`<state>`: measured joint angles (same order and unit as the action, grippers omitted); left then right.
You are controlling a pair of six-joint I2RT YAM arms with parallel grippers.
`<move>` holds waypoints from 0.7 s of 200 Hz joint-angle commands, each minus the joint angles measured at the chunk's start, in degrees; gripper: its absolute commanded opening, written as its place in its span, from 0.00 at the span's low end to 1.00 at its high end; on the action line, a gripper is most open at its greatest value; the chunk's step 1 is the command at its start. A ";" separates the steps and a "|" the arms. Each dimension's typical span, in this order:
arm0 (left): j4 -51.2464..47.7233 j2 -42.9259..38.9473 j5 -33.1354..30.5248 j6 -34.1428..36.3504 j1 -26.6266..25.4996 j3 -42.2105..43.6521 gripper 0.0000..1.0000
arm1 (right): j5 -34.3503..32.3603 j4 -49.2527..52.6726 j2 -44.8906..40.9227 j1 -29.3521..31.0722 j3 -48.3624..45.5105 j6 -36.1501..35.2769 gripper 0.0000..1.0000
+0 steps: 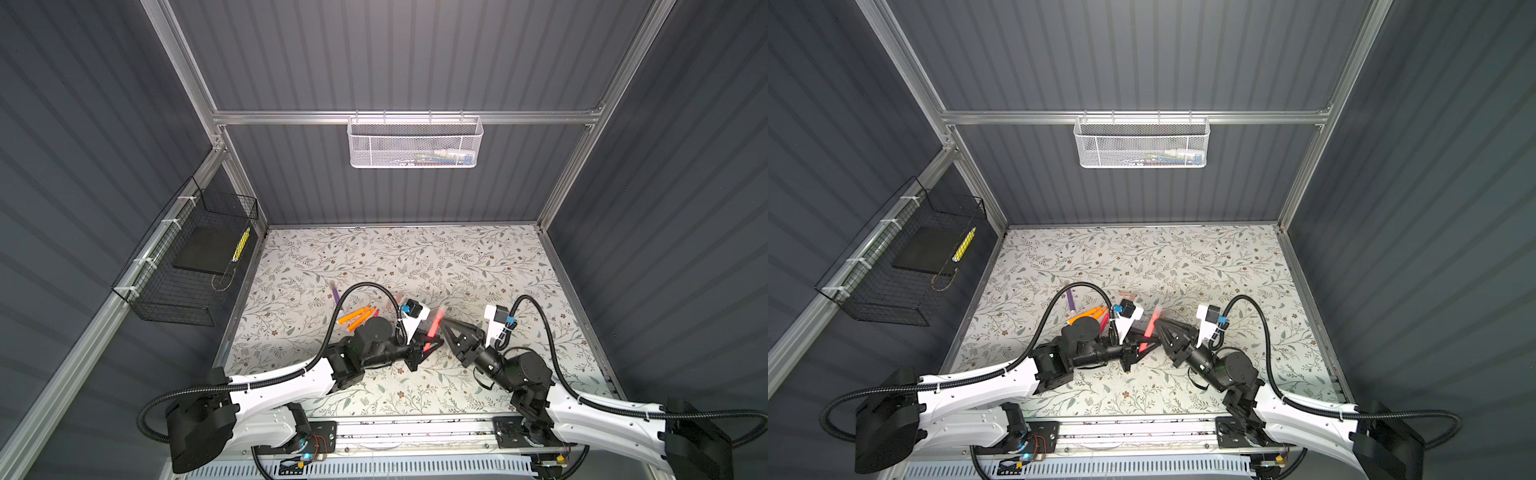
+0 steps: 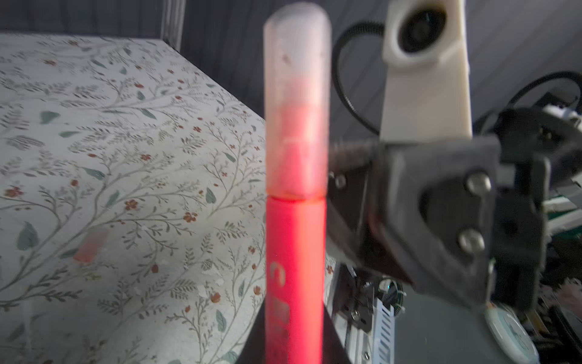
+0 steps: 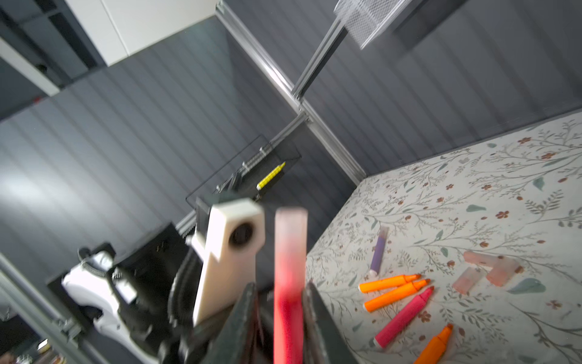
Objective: Insert the pens into the pen caps
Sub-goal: 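Press the pink cap onto the marker with the right gripper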
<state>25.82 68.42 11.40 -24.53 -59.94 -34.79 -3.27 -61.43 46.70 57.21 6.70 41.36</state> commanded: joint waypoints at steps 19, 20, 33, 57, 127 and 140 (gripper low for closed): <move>1.49 -0.76 -4.69 1.26 1.05 -1.78 0.00 | 3.67 6.48 -4.81 0.72 0.23 -2.58 0.58; 1.46 -0.76 -4.75 1.25 1.05 -1.78 0.00 | 3.67 6.48 -4.81 0.72 0.23 -2.58 0.58; 0.57 -0.85 -5.87 2.21 1.05 -1.69 0.00 | 2.93 8.16 -6.65 0.71 0.24 -3.10 0.70; -0.98 -0.79 -7.08 4.98 0.97 -1.39 0.00 | 0.91 12.33 -10.71 0.71 0.49 -4.33 0.79; -3.58 1.14 -5.50 13.41 -2.62 0.07 0.00 | -7.77 27.53 -16.24 -0.32 6.10 -6.29 0.73; -3.75 1.59 -5.76 14.00 -3.70 0.28 0.00 | -7.59 28.17 -14.79 -0.75 7.29 -6.12 0.73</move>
<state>23.42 68.99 5.56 -14.68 -61.69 -35.03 -8.88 -37.45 30.44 57.25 10.98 36.45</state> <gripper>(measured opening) 0.175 0.730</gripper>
